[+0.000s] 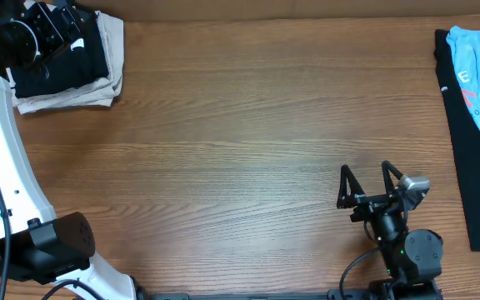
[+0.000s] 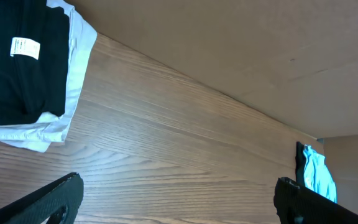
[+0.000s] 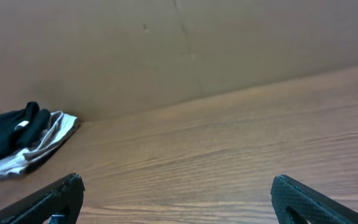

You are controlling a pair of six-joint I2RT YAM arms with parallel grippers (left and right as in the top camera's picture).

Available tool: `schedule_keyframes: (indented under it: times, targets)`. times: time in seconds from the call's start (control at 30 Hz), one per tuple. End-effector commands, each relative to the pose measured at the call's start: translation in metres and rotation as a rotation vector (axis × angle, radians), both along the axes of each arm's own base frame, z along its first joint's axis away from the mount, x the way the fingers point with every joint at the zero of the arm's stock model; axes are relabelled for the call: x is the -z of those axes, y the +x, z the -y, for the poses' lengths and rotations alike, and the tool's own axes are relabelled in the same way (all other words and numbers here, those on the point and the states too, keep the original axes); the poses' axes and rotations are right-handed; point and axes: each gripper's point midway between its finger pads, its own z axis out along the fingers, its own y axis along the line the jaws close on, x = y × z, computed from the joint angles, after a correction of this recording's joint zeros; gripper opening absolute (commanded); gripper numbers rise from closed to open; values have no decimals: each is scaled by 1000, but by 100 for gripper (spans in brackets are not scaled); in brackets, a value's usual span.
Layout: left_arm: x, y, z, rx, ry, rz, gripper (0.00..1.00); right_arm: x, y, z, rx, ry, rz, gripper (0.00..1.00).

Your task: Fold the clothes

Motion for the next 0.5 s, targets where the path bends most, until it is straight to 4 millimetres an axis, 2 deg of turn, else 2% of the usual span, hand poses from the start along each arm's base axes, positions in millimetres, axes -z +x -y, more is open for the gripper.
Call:
schedule_keyframes:
  times: [0.0, 0.23, 0.47]
  targets:
    - [2, 3, 1, 6, -17, -3, 100, 7, -3, -5, -30, -31, 27, 100]
    - [2, 3, 1, 6, -17, -3, 100, 18, -3, 5, 11, -30, 41, 100]
    - [2, 3, 1, 6, -17, -3, 100, 17, -4, 8, 19, -59, 52, 100]
